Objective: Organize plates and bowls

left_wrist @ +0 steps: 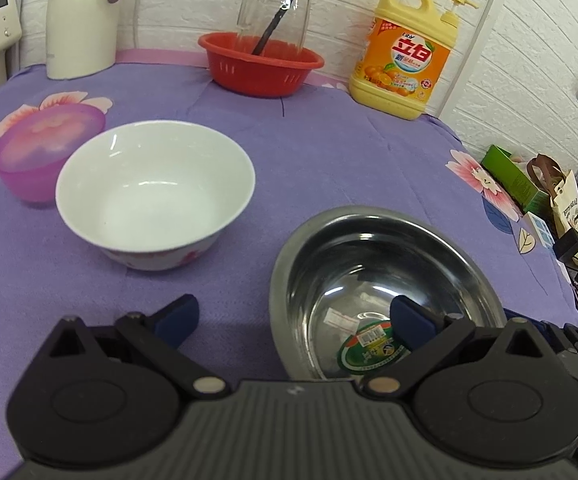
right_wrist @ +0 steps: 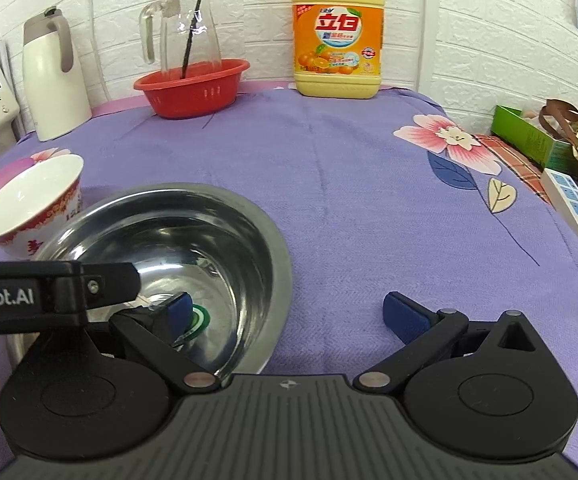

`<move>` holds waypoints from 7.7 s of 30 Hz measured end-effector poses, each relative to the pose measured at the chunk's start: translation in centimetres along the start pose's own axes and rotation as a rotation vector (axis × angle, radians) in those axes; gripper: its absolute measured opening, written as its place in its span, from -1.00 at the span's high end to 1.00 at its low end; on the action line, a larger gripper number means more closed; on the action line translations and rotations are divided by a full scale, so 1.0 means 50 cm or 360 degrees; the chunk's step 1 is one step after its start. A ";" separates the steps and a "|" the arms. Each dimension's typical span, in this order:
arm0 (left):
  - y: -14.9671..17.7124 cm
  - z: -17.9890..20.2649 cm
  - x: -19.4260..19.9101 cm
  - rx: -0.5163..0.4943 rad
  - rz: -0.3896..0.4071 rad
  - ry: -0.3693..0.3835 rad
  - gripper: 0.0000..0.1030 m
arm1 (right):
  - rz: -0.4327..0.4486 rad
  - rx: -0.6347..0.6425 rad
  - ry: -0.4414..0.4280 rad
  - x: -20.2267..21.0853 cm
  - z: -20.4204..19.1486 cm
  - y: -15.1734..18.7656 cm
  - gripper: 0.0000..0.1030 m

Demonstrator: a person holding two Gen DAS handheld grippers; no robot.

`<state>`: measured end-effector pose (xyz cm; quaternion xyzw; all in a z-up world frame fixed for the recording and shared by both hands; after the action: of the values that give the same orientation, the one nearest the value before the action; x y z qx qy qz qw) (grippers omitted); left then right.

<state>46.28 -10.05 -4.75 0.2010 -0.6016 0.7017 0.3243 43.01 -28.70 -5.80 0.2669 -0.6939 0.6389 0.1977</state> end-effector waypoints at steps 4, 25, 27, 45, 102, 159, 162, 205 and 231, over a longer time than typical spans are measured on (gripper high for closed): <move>0.001 0.005 -0.001 -0.0013 0.0002 0.0000 -0.96 | -0.0002 0.0003 -0.0013 0.000 -0.001 -0.001 -1.00; 0.012 0.033 0.044 -0.0031 -0.0066 0.0246 -0.27 | -0.0035 0.0065 -0.0357 0.046 -0.067 0.012 -1.00; 0.020 0.028 0.073 -0.0071 -0.0071 0.0249 -0.27 | -0.0010 0.0112 -0.0354 0.067 -0.086 0.018 -1.00; 0.208 0.059 0.251 -0.0249 -0.0154 0.0415 -0.29 | -0.0027 0.0132 -0.0290 0.273 -0.106 0.187 -1.00; 0.046 -0.216 0.275 0.0057 0.0104 0.0117 -0.96 | 0.0010 0.0186 -0.0362 0.253 -0.144 0.024 -1.00; -0.098 -0.233 0.024 0.0303 -0.0112 0.0241 -0.27 | -0.0311 0.0432 -0.0581 -0.084 -0.319 -0.097 -0.67; -0.090 -0.221 0.055 0.0290 -0.0105 0.0253 -0.27 | -0.0305 0.0430 -0.0582 -0.055 -0.317 -0.092 -0.71; 0.207 0.068 0.297 -0.0138 -0.0108 0.0471 -0.65 | -0.0183 0.0174 -0.0414 0.310 -0.091 0.175 -0.92; 0.121 -0.097 0.361 -0.0023 0.0154 0.0299 -0.93 | -0.0095 0.0090 -0.0475 0.297 -0.123 0.116 -1.00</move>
<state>29.81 -1.89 2.11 0.1027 -0.5825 0.7280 0.3467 27.44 -24.11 -0.53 0.3849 -0.6891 0.6052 0.1036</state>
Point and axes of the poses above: each gripper's, at about its wrist camera, not at the fingertips, and x roughly against the way its jaws point, z to its right, y to its underside, the point moved 4 cm from there along -x, roughly the way its jaws point, and after that the axes turned 5 degrees about -x, right-handed, at the moved point
